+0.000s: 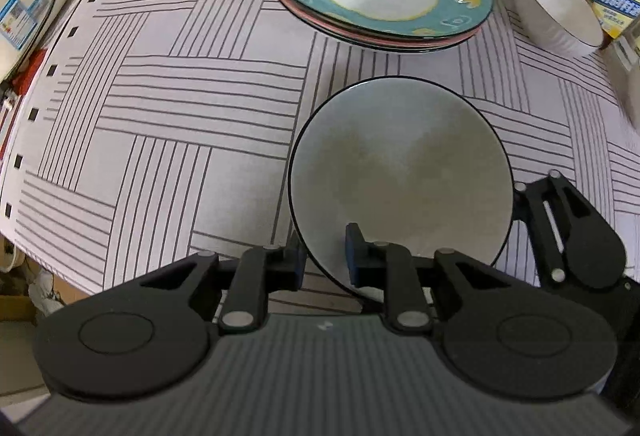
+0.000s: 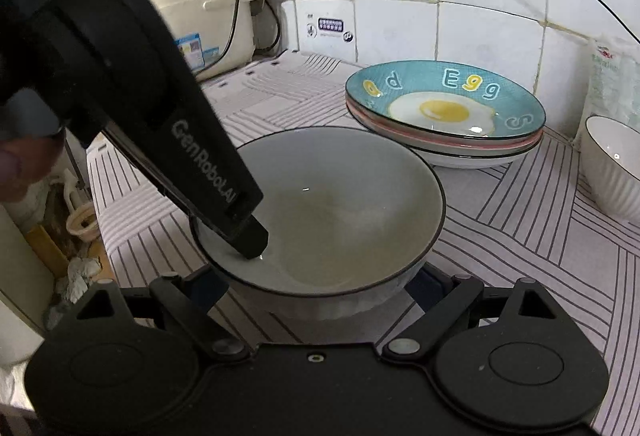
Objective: Organize plates and bowls
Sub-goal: 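Carry the white bowl with the left tool and set it down near the plates, then move the left tool to the white bowl beside the bottles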
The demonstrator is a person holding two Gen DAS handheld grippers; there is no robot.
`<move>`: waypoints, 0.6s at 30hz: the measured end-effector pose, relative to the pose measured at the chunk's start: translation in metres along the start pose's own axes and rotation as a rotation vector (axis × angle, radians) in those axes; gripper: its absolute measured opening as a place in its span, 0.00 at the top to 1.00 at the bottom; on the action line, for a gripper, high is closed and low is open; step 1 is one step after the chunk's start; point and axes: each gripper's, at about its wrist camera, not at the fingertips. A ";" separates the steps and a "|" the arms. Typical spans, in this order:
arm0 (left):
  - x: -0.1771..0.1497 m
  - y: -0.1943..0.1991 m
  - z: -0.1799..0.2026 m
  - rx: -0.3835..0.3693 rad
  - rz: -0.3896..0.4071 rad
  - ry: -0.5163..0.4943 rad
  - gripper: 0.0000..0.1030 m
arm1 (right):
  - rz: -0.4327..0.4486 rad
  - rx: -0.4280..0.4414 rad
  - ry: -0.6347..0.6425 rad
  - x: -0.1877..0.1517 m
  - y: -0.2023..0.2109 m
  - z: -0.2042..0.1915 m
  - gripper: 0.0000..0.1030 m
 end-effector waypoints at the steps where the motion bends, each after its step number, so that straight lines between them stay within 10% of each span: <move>1: -0.001 0.001 0.001 0.005 0.000 0.003 0.81 | -0.012 -0.008 0.011 0.001 -0.001 -0.001 0.08; 18: -0.009 0.069 0.033 0.070 0.017 -0.088 0.54 | 0.096 -0.102 -0.166 0.012 0.118 0.042 0.08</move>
Point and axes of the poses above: each gripper's, at about its wrist camera, not at the fingertips, and y roughly against the way its jaws point, z to its right, x to its top, and after that the axes turned 10 degrees about -y, right-handed
